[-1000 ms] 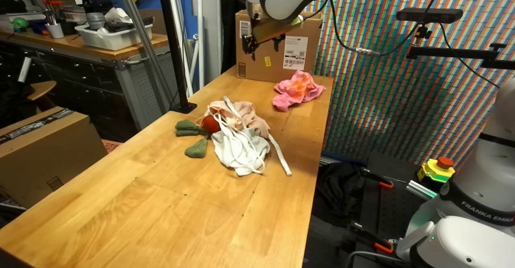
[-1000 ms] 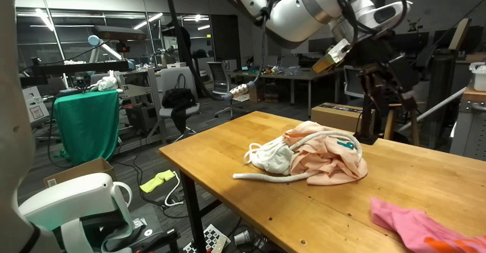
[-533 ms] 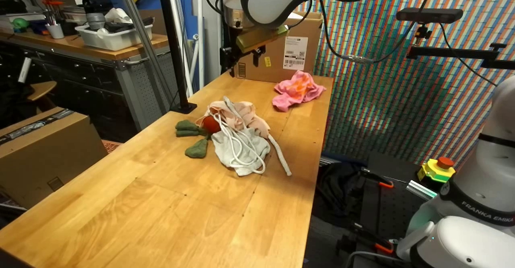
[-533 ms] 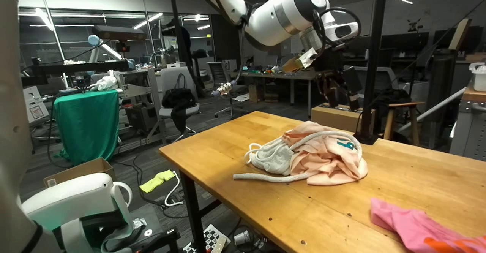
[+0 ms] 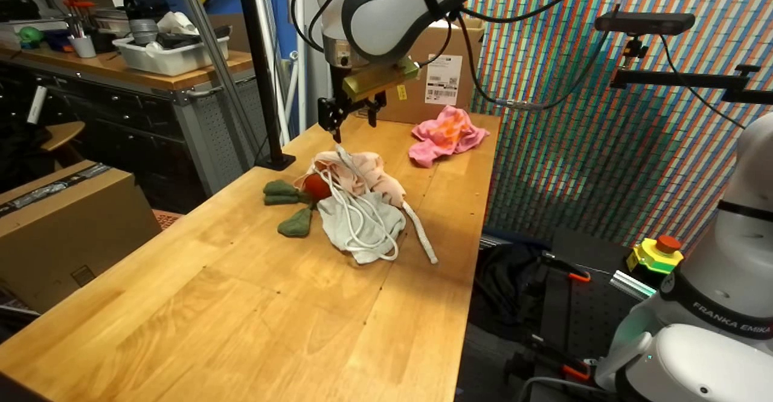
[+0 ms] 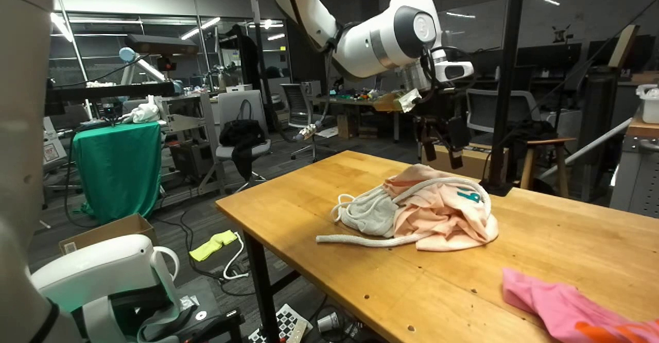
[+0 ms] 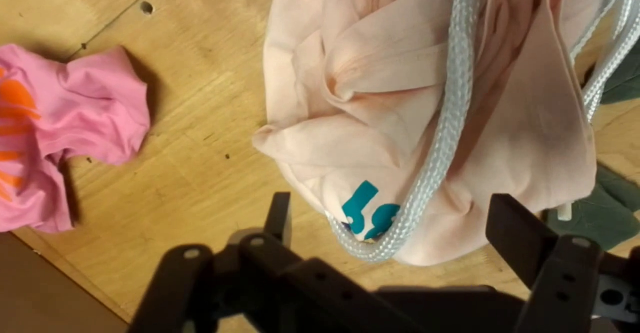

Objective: Move the pink shirt to the right, move the thick white rope to the left, move the peach shirt to the right, move the white towel to the left, move the radish backwards

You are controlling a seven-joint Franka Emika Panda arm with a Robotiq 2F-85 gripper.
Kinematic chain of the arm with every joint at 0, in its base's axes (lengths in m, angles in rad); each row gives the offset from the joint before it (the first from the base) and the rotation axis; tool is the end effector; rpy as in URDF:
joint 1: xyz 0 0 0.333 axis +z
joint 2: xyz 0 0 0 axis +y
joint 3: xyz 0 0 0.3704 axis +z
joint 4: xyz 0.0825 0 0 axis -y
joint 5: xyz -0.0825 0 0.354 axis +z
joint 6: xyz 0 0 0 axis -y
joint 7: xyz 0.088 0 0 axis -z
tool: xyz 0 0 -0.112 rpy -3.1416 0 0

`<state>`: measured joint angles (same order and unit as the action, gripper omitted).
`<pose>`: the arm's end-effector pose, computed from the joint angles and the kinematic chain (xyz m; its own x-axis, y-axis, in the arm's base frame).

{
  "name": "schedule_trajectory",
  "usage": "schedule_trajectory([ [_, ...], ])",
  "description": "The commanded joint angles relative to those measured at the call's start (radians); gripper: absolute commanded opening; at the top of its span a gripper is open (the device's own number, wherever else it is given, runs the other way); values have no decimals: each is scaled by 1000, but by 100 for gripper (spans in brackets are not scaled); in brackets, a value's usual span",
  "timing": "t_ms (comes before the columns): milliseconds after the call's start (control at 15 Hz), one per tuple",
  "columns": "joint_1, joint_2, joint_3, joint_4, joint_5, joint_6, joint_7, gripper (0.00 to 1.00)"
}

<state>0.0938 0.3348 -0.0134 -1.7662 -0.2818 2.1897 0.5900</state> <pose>0.6439 0.0416 0.4455 0.9257 -0.3256 0.1925 -0.3576 -0.9192 0.1649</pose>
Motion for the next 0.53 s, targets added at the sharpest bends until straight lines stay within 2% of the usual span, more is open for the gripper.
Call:
schedule_trajectory([
  [0, 2, 62, -3, 72, 62, 7, -63, 100],
  [467, 21, 161, -21, 174, 56, -7, -102, 100],
])
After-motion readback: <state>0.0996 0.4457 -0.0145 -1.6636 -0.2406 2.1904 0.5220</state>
